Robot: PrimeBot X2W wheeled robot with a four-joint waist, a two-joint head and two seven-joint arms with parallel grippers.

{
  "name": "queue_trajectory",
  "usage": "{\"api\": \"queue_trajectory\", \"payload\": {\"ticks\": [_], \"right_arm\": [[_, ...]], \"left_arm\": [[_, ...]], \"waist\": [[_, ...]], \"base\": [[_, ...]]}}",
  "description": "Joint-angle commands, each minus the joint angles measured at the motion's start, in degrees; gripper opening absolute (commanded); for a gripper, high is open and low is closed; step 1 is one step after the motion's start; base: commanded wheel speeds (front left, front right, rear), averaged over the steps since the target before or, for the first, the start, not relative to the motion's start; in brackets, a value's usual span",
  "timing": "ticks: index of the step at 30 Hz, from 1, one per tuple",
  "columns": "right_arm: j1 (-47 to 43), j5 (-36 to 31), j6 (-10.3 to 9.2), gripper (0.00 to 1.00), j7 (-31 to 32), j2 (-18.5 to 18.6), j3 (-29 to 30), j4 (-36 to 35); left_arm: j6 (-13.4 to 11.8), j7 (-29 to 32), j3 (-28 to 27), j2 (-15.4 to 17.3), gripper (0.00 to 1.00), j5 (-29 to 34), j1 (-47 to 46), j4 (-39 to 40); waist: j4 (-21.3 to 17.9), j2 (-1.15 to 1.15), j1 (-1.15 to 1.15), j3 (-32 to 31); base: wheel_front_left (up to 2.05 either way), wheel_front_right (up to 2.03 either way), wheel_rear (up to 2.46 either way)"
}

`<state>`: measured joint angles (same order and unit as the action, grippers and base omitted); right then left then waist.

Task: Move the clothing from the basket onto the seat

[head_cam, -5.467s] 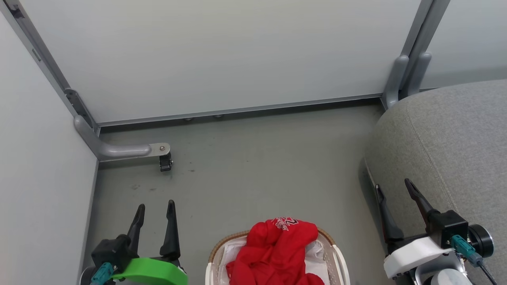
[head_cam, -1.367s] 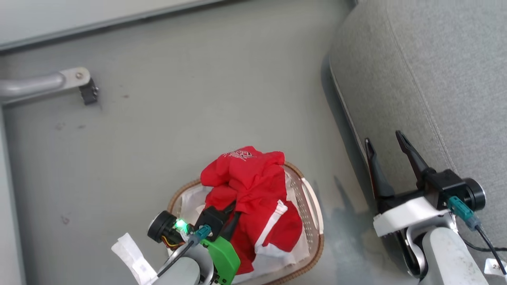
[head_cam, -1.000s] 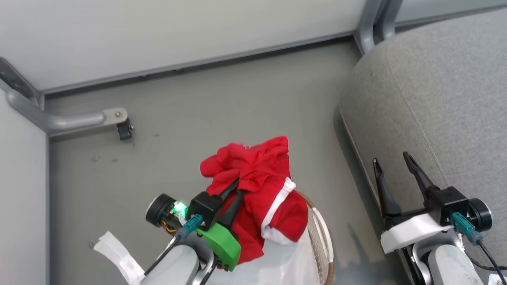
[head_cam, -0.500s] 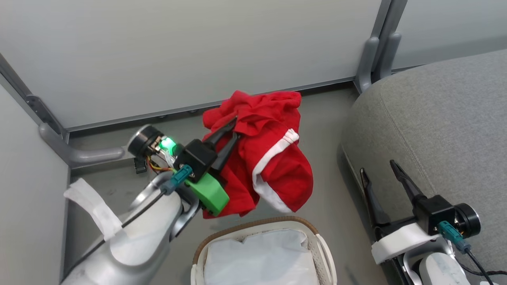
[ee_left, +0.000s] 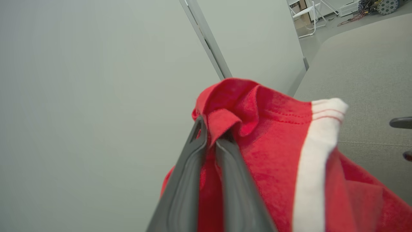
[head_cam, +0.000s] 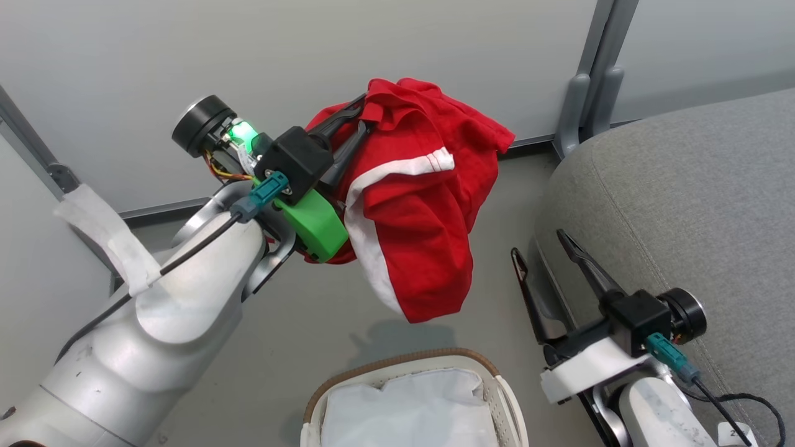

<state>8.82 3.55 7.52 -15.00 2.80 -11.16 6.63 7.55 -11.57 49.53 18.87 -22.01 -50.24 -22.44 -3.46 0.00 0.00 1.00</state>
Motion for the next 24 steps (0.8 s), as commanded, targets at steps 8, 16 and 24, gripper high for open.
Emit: {"api": "queue_trajectory", "payload": {"ticks": [8,16,24], "right_arm": [[5.24,1.70,-0.06,1.00,-0.28,0.21,-7.09,-1.50],[11.46,-3.63,-0.06,1.00,-0.27,0.20,-10.64,4.23],[16.04,-8.97,-0.06,1.00,-0.27,0.18,-9.53,7.65]], "left_arm": [[-0.14,-0.02,1.39,-0.49,0.00,-1.71,-3.77,-0.77],[-0.13,-0.21,2.80,-1.27,0.00,-2.32,-5.21,-0.83],[-0.13,-0.07,4.12,-1.47,0.00,-2.75,-5.70,0.42]], "waist": [[0.05,0.00,0.00,-0.05],[0.78,0.00,0.00,0.03],[1.62,0.00,0.00,0.02]], "base": [[0.00,0.00,0.00],[0.00,0.00,0.00],[0.00,0.00,0.00]]}}
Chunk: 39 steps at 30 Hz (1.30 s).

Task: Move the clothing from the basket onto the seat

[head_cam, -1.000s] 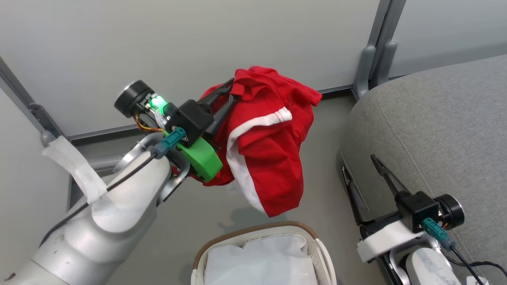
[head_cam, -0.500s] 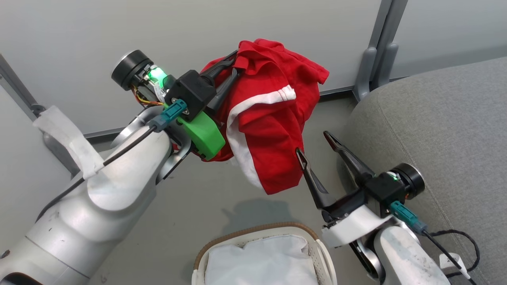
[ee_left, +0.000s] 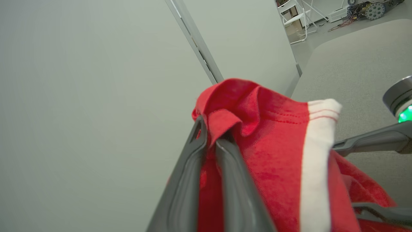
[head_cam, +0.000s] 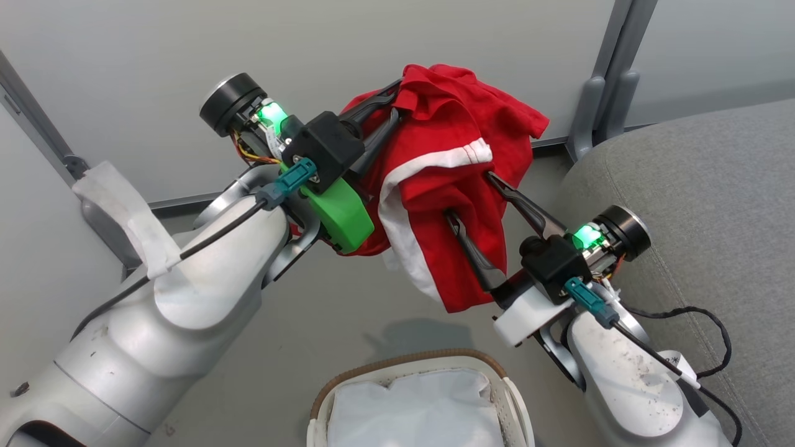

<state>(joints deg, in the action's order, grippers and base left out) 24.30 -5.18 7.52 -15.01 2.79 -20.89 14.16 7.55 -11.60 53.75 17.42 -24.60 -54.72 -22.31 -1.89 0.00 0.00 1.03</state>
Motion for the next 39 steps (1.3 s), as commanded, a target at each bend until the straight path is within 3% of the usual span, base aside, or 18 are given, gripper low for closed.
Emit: {"api": "queue_trajectory", "payload": {"ticks": [1,13,24,25,26,27,28,39], "right_arm": [[1.01,-0.87,-0.06,1.00,-0.26,0.20,0.58,0.44],[5.70,-2.19,-0.06,1.00,-0.20,0.19,2.78,5.18],[12.30,1.41,-0.06,1.00,-0.20,0.18,-3.66,15.02],[12.80,1.66,-0.06,0.86,-0.20,0.18,-4.06,15.94],[13.44,2.13,-0.06,0.35,-0.20,0.18,-4.53,16.72],[13.91,2.45,-0.06,0.24,-0.20,0.18,-4.85,17.25],[14.40,2.77,-0.06,0.00,-0.20,0.18,-5.41,17.69],[14.17,3.64,-0.07,0.00,-0.20,0.18,-5.74,17.79]], "left_arm": [[-0.13,-0.03,0.14,-0.06,0.00,-0.25,-1.22,0.53],[-0.13,-0.18,2.41,-0.43,0.00,-1.37,-1.60,2.26],[-0.13,-0.84,5.35,-0.39,0.00,-3.47,-2.13,2.58],[-0.13,-0.93,5.56,-0.40,0.00,-3.74,-2.11,2.51],[-0.13,-1.04,5.76,-0.40,0.00,-4.11,-2.10,2.41],[-0.13,-1.15,5.85,-0.39,0.00,-4.41,-2.06,2.27],[-0.13,-1.20,6.00,-0.32,0.00,-4.88,-2.03,2.11],[-0.21,-2.32,4.41,0.99,0.00,-8.39,0.72,-1.75]], "waist": [[0.13,0.00,0.00,0.00],[0.66,0.00,0.00,0.00],[1.12,0.00,0.00,-0.11],[1.17,0.00,0.00,-0.12],[1.24,0.00,0.00,-0.10],[1.29,0.00,0.00,-0.08],[1.35,0.00,0.00,-0.05],[1.37,0.00,0.00,0.28]], "base": [[0.00,0.00,0.00],[0.00,0.00,0.00],[0.00,0.00,0.00],[0.00,0.00,0.00],[0.00,0.00,0.00],[0.00,0.00,0.00],[0.00,0.00,0.00],[0.00,0.00,0.00]]}}
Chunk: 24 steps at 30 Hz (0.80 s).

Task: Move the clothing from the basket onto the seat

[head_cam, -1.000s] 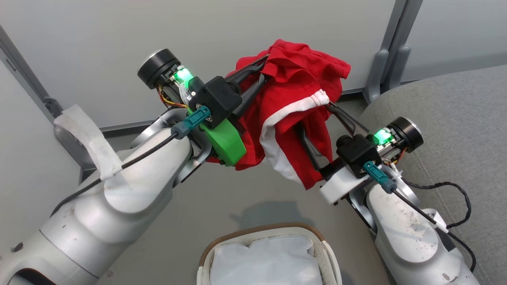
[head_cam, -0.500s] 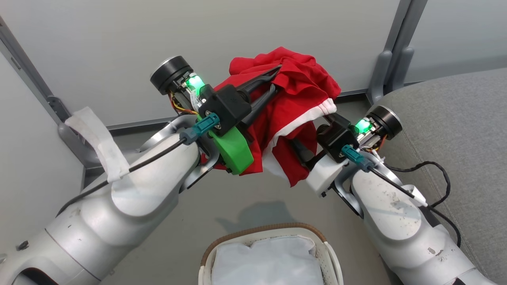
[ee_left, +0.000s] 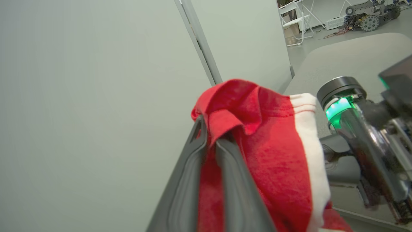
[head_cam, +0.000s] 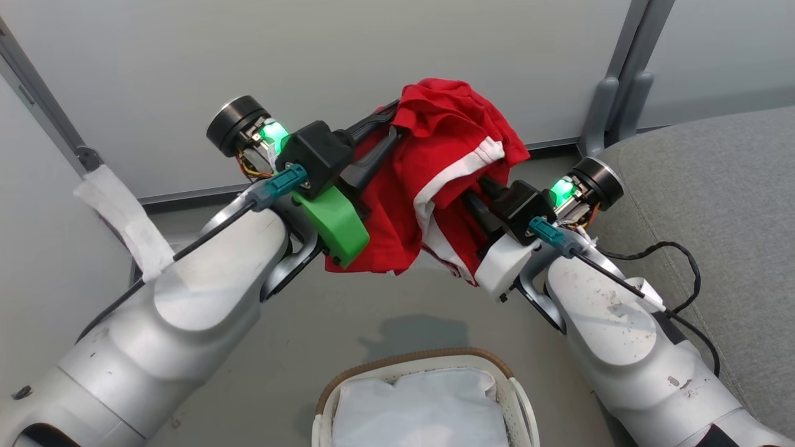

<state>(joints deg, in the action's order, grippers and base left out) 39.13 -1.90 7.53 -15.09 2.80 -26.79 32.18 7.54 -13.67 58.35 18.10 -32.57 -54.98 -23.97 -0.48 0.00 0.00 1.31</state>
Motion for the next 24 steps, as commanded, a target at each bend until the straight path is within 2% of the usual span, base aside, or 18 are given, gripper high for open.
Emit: {"api": "queue_trajectory", "payload": {"ticks": [1,2,3,5,6,7,8,16,24], "right_arm": [[-0.88,0.41,-0.08,0.00,-0.12,0.17,0.45,-0.41],[-1.02,0.40,-0.07,0.00,-0.13,0.17,0.68,-0.53],[-1.19,0.35,-0.07,0.00,-0.12,0.17,0.99,-0.65],[-1.58,0.53,-0.08,0.00,-0.13,0.17,1.70,-1.04],[-1.82,0.62,-0.08,0.00,-0.13,0.17,1.95,-1.16],[-2.15,0.62,-0.08,0.00,-0.13,0.17,2.19,-1.25],[-2.35,0.56,-0.08,0.00,-0.13,0.17,2.41,-1.30],[-3.71,-0.36,-0.08,0.00,-0.13,0.16,5.34,-2.48],[-5.38,-1.68,-0.08,0.00,-0.13,0.17,7.63,-3.11]], "left_arm": [[-0.24,-0.48,-0.45,0.33,0.00,-0.83,1.28,-0.51],[-0.29,-0.62,-0.78,0.28,0.00,-1.28,1.64,-0.90],[-0.37,-0.66,-1.20,0.24,0.16,-1.63,2.13,-1.36],[-0.55,-1.05,-1.95,0.22,0.41,-2.06,3.03,-1.86],[-0.64,-1.13,-2.30,0.14,0.63,-2.33,3.60,-2.07],[-0.65,-1.18,-2.54,0.01,0.91,-2.51,4.34,-2.28],[-0.72,-1.32,-2.77,-0.10,1.00,-2.56,4.96,-2.44],[-2.06,-1.58,-7.36,-2.26,1.00,-1.65,11.93,-1.16],[-1.44,-1.56,-13.17,-6.50,1.00,1.44,22.01,-0.16]], "waist": [[-0.09,0.00,0.00,-0.02],[-0.13,0.00,0.00,-0.03],[-0.19,0.00,0.00,-0.07],[-0.30,0.00,0.00,-0.15],[-0.35,0.00,0.00,-0.20],[-0.40,0.00,0.00,-0.26],[-0.43,0.00,0.00,-0.30],[-0.51,0.00,0.00,-0.61],[-0.48,0.00,0.00,-0.98]], "base": [[0.00,0.00,0.00],[0.00,0.00,0.00],[0.00,0.00,0.00],[0.00,0.00,0.00],[0.00,0.00,0.00],[0.00,0.00,0.00],[0.00,0.00,0.00],[0.00,0.00,0.00],[0.00,0.00,0.00]]}}
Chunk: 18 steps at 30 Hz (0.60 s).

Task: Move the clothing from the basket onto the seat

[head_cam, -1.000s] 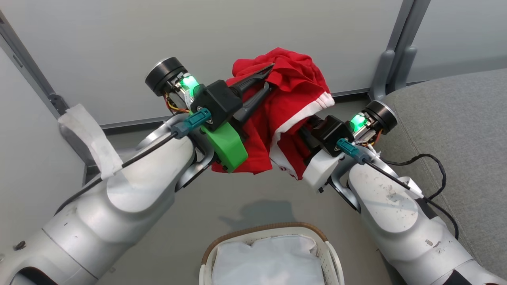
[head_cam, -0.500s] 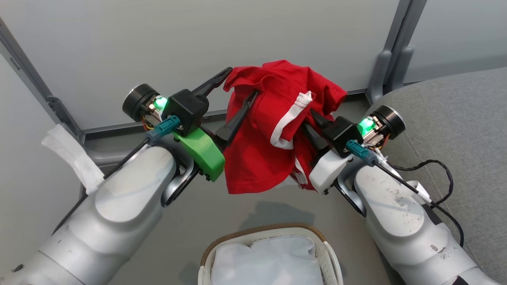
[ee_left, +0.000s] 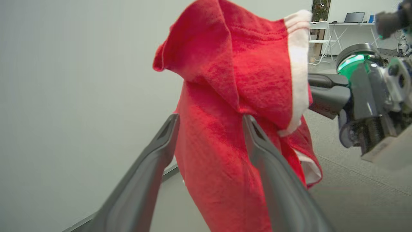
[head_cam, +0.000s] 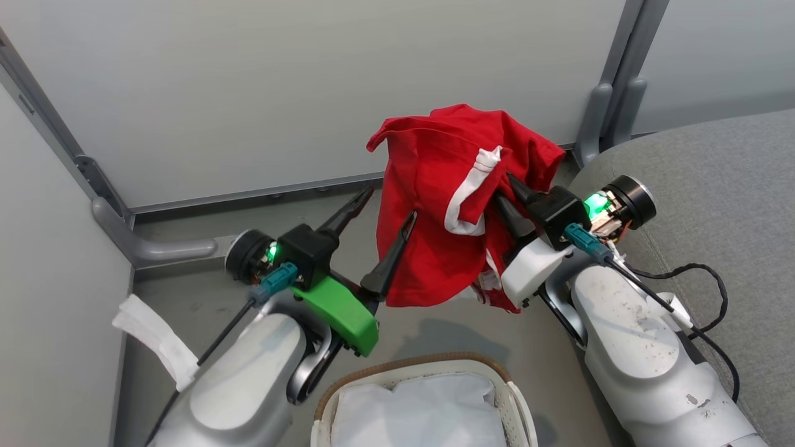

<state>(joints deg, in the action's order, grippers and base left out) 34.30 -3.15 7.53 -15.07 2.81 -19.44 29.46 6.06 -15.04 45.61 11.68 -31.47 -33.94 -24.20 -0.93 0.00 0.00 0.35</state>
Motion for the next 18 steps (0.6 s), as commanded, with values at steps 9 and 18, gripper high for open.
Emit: {"api": "queue_trajectory", "payload": {"ticks": [9,18], "right_arm": [[-1.67,-1.00,-0.08,0.00,-0.16,0.16,1.64,-0.74],[-2.00,-1.38,-0.08,0.00,-0.15,0.16,2.96,-0.90]], "left_arm": [[1.12,-0.21,-5.08,-3.30,1.00,4.42,7.50,-0.34],[1.43,-0.21,-8.98,-4.92,1.00,6.81,10.73,0.14]], "waist": [[-0.15,0.00,0.00,-0.14],[-0.86,0.00,0.00,0.41]], "base": [[0.00,0.00,0.00],[0.00,0.00,0.00]]}}
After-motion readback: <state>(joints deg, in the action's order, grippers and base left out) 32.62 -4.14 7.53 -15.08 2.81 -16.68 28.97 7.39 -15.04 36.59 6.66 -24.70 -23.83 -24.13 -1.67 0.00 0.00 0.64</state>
